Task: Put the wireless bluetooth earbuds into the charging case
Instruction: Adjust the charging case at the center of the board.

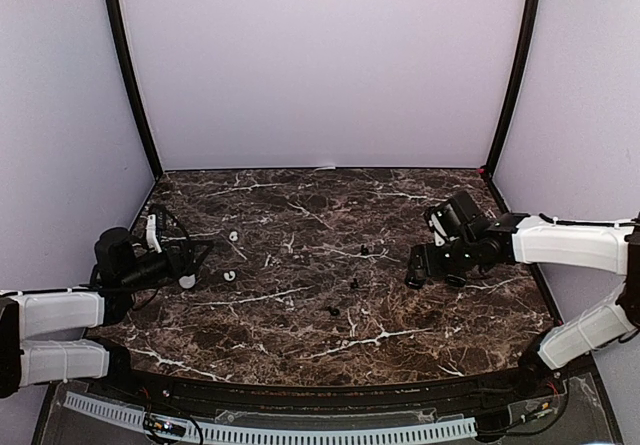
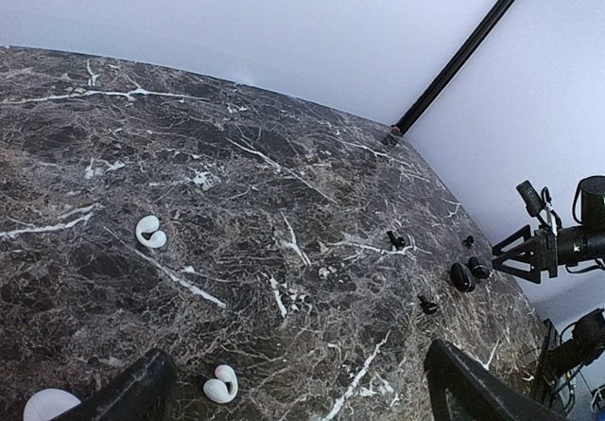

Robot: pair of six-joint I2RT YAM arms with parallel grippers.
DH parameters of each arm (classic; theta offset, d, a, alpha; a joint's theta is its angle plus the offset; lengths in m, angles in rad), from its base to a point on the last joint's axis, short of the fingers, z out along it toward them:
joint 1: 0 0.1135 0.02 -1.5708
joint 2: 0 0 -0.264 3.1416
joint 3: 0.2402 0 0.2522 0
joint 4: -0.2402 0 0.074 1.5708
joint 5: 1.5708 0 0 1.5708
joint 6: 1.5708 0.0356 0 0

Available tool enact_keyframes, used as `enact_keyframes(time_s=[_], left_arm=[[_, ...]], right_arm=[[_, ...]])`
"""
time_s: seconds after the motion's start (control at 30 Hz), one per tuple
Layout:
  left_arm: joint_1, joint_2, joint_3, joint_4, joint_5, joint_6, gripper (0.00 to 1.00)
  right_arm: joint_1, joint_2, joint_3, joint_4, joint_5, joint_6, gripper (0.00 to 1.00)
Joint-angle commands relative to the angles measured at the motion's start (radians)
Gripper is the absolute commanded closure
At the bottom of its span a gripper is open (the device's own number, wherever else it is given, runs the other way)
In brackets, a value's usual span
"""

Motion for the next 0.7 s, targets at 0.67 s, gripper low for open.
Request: enact_keyframes(time_s=[0.67], left_arm=[[-0.003, -0.011, -0.019, 0.013, 0.001, 0.012, 0.05]], right_arm=[[0.04, 0.183, 0.053, 0.081, -0.275, 0.059, 0.19]])
